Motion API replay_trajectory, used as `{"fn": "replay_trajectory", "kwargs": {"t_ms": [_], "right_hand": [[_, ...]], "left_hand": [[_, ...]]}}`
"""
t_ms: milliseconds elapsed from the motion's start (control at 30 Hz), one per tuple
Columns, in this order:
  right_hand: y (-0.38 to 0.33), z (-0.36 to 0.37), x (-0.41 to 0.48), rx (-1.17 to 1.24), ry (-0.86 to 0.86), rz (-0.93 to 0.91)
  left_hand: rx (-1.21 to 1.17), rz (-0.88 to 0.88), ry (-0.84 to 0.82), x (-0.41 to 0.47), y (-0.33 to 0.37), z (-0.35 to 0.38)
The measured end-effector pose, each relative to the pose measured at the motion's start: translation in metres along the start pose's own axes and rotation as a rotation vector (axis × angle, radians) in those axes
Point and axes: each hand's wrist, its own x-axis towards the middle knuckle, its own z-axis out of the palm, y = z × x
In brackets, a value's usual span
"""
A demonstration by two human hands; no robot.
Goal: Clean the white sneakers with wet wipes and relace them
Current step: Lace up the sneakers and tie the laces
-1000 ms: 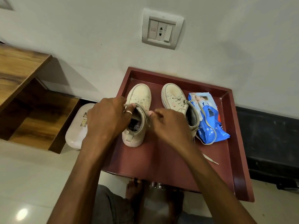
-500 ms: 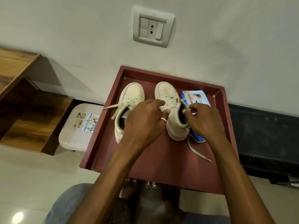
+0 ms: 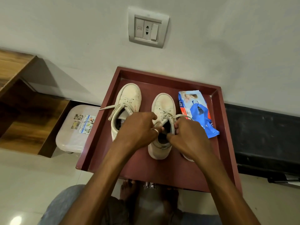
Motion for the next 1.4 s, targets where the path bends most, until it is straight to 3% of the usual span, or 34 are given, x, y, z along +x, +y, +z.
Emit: {"fn": "replay_trajectory", "kwargs": {"t_ms": [100,267,467,600,733,967,1233,1400], "right_hand": [[0.001,-0.001,-0.004,-0.01,-0.073,-0.012],[0.015,-0.01,0.002,0.181,-0.071,0.018],[0.018,0.002,0.017,0.557,-0.059,0.224],[0.004,0.001,0.02,0.968,-0.172,0.367],[0.0,-0.008,0.016,1.167,-0.156,0.322],[0.002,-0.02,0.013,1.293,0.037,0.185],[0.0,-0.041,0.004,1.153,0.226,-0.045],[-0.003,-0.054,0.003,1.152,0.346,-0.12]], "left_hand": [[0.026,-0.01,-0.116,-0.001,-0.001,-0.006],[0.012,-0.016,-0.216,-0.001,-0.007,-0.01],[-0.149,-0.036,-0.022,0.004,0.002,0.002],[-0.411,-0.117,-0.046,0.006,0.008,0.01],[-0.818,-0.238,-0.092,0.004,0.011,0.006],[-1.113,-0.218,-0.015,0.006,0.015,-0.003],[-1.354,-0.069,0.125,0.004,0.019,-0.021],[-1.343,0.01,0.178,0.003,0.024,-0.031]]}}
